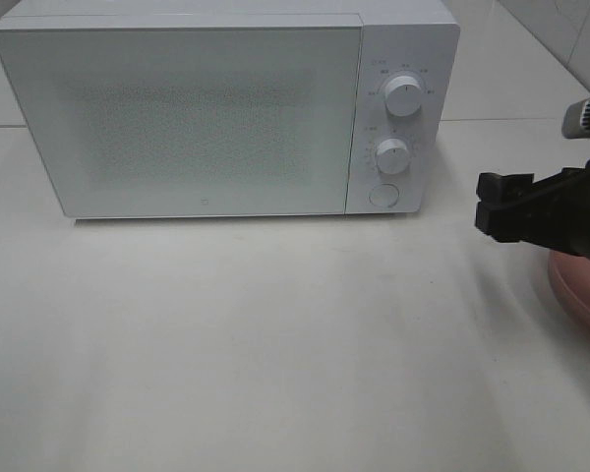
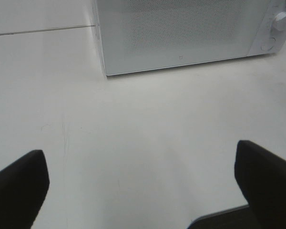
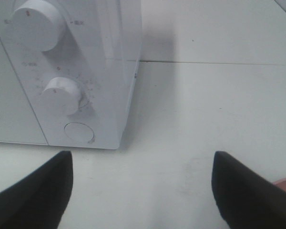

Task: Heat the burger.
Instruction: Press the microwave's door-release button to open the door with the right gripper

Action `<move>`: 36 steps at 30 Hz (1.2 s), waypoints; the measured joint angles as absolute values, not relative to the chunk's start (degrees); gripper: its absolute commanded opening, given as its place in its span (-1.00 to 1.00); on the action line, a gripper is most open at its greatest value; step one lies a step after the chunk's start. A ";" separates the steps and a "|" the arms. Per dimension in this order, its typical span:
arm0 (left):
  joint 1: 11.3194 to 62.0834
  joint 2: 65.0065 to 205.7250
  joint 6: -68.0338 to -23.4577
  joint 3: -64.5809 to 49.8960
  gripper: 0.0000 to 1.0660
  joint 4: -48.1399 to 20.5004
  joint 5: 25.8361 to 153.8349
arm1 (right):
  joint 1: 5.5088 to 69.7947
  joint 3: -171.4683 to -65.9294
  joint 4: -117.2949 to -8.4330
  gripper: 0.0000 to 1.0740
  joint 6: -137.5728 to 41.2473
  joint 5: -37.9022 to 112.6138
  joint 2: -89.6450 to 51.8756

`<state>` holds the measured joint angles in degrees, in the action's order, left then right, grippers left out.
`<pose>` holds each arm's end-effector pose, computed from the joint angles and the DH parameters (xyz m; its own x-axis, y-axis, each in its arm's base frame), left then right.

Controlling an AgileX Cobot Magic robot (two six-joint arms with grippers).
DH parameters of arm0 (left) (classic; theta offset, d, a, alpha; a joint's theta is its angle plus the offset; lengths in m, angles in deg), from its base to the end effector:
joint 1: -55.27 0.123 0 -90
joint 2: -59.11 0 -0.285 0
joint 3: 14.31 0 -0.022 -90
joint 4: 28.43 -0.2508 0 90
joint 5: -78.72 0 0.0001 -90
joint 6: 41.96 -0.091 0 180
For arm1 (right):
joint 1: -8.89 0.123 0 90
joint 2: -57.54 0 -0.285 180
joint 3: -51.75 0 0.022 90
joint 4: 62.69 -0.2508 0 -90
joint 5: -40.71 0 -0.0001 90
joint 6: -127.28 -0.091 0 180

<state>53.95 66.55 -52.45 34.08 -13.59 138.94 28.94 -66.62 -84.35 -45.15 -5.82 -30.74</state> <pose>-0.0077 -0.0201 0.2811 -0.4135 0.0605 -0.9085 0.2455 0.9683 -0.0473 0.2157 0.0528 0.1784 -0.2602 0.0427 -0.9646 -0.0534 0.9969 0.0585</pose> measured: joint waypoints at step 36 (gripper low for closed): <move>53.95 66.55 -52.45 34.08 0.83 -13.59 138.94 | 56.44 -72.63 -112.71 0.42 -49.45 -21.34 -49.88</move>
<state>53.95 66.55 -52.45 34.08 -13.59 138.94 56.44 -72.63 -112.71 -49.45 -21.34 -49.88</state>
